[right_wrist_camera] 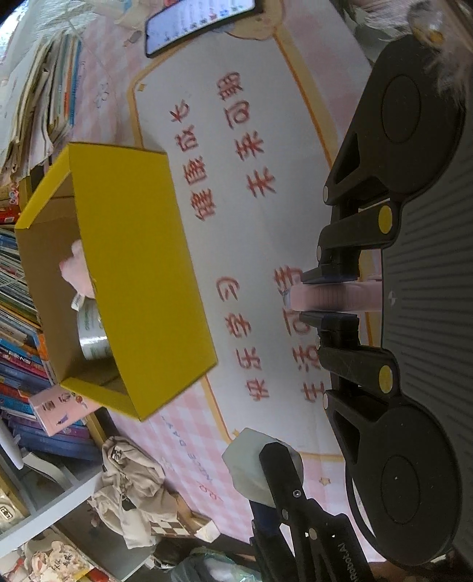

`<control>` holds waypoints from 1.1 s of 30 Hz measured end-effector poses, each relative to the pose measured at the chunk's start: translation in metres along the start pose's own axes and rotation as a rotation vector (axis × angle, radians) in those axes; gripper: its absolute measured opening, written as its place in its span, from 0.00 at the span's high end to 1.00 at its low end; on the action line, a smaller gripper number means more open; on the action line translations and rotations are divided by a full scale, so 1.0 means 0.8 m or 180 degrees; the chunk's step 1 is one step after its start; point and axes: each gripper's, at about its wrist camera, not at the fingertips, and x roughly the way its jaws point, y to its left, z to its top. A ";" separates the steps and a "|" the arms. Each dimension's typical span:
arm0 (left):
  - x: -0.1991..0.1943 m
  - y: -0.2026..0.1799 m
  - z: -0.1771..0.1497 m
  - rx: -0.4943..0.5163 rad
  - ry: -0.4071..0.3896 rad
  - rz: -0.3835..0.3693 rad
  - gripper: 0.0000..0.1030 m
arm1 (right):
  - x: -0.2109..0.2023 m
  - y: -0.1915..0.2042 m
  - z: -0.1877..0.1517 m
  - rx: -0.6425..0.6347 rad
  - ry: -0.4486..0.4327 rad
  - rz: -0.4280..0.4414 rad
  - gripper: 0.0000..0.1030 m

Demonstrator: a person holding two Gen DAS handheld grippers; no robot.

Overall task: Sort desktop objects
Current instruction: 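Lift and carry the pink eraser and white foam block toward the yellow box, then lower the held pink eraser and white foam block down into the yellow box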

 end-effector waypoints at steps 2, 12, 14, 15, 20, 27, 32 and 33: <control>0.007 -0.006 0.004 -0.0010 0.0010 0.0022 0.62 | 0.000 -0.008 0.005 -0.0038 0.0006 0.0005 0.86; 0.040 -0.035 0.025 -0.0059 0.0048 0.0095 0.62 | 0.005 -0.047 0.030 -0.0180 0.0060 0.0092 0.86; 0.046 -0.041 0.030 -0.0065 0.0049 0.0107 0.62 | 0.005 -0.055 0.035 -0.0208 0.0063 0.0102 0.86; 0.050 -0.044 0.032 -0.0068 0.0048 0.0113 0.62 | 0.006 -0.059 0.038 -0.0228 0.0061 0.0107 0.86; 0.059 -0.060 0.046 -0.0061 -0.0017 0.0180 0.63 | 0.000 -0.073 0.056 -0.0392 -0.0037 0.0145 0.86; 0.059 -0.072 0.072 -0.0094 -0.0210 0.0331 0.63 | -0.018 -0.082 0.089 -0.0632 -0.0236 0.0313 0.86; 0.053 -0.074 0.095 -0.0131 -0.0399 0.0432 0.63 | -0.039 -0.084 0.123 -0.0737 -0.0473 0.0473 0.86; 0.053 -0.073 0.100 -0.0128 -0.0431 0.0452 0.63 | -0.042 -0.084 0.131 -0.0762 -0.0523 0.0501 0.86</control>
